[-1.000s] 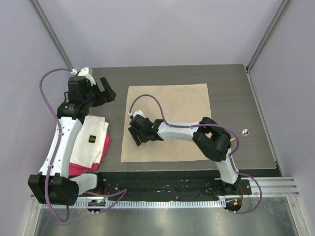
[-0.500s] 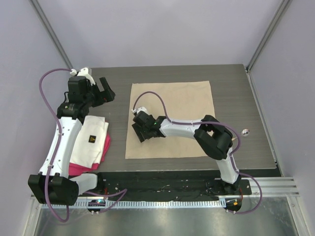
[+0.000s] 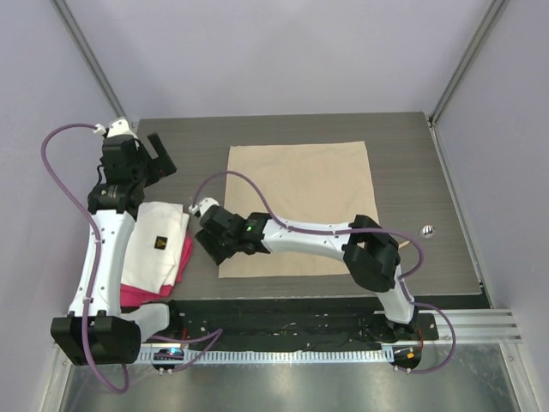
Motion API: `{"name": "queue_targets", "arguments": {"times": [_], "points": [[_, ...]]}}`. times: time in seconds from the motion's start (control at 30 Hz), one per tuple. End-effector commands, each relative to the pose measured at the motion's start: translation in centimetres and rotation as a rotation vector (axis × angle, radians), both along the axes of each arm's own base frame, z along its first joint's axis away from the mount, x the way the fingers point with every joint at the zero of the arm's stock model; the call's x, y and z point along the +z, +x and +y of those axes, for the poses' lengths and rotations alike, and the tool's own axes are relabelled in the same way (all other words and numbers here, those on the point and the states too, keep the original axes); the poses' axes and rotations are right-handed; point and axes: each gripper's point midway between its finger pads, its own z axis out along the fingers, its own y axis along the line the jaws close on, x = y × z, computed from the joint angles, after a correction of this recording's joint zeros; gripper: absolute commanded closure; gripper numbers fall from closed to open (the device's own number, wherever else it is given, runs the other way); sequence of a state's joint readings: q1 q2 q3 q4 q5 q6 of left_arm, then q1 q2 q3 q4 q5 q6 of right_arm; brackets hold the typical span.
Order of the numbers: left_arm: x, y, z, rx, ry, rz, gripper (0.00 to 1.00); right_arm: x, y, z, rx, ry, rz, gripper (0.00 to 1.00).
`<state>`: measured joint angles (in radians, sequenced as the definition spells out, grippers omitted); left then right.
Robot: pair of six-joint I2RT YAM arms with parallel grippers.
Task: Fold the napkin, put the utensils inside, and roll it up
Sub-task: Flatten out the napkin at the center of the board, then fold the napkin at the center of the board.
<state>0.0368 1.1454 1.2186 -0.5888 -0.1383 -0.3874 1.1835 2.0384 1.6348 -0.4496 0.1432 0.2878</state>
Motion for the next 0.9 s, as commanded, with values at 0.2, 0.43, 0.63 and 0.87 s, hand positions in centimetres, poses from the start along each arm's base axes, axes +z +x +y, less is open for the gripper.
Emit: {"name": "queue_targets", "arguments": {"times": [0.2, 0.43, 0.63, 0.87], "points": [[2.2, 0.1, 0.7, 0.027, 0.029, -0.068, 0.00, -1.1, -3.1, 3.0, 0.013, -0.049, -0.050, 0.40], [2.4, -0.1, 0.8, 0.031, 0.032, -0.075, 0.00, -3.3, -3.4, 3.3, 0.027, -0.104, -0.036, 0.48], [2.6, -0.2, 0.8, 0.035, 0.035, -0.081, 0.00, -4.2, -3.4, 3.1, 0.027, -0.132, -0.036, 0.50], [2.9, -0.3, 1.1, 0.048, 0.044, -0.087, 0.00, -4.8, -3.9, 2.6, 0.011, -0.141, -0.005, 0.54]]}}
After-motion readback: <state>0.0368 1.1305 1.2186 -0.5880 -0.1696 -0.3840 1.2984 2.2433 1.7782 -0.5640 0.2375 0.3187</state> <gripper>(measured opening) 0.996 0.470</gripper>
